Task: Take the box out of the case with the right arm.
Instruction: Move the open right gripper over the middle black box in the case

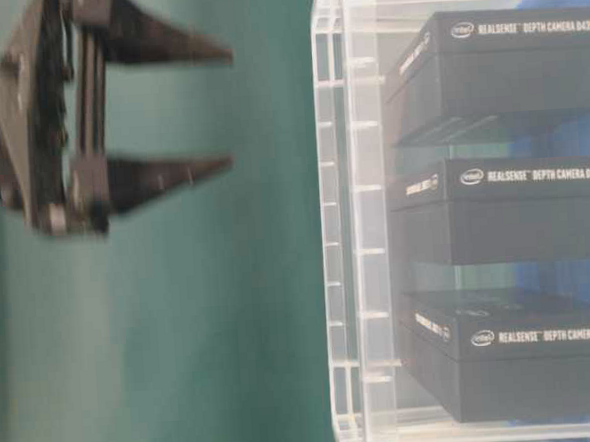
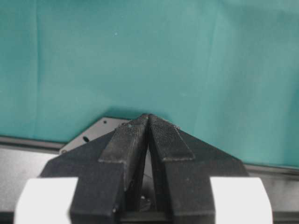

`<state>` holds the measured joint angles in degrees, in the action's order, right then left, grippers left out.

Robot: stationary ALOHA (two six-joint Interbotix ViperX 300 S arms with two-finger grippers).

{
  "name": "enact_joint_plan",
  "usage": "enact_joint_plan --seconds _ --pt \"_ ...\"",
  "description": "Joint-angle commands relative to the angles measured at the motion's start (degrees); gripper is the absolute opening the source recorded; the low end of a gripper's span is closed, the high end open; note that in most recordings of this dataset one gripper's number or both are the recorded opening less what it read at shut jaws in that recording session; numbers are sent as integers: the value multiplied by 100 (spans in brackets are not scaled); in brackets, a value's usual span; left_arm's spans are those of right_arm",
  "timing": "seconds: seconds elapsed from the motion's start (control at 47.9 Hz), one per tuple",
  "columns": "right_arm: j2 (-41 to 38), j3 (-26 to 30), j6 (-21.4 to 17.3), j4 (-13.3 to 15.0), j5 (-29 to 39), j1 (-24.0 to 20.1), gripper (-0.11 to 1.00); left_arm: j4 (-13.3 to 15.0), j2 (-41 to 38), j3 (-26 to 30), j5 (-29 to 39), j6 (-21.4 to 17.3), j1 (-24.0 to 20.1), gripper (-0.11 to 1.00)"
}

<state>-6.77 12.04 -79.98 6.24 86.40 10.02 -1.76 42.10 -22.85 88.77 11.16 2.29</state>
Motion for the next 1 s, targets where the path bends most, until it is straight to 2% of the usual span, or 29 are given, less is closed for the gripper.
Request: enact_joint_plan --seconds 0.0,0.272,0.648,0.982 --pt "-211 492 -26 18 -18 -88 94 -18 35 149 -18 -18 -26 0" --pt "-940 1318 9 9 -26 -185 94 -18 105 149 70 -18 -18 0" --pt "-1063 1397 0 0 -272 -185 94 -18 149 141 114 -18 -18 0" --pt "-1116 1397 -53 0 -220 -158 94 -18 141 141 123 -18 -18 0"
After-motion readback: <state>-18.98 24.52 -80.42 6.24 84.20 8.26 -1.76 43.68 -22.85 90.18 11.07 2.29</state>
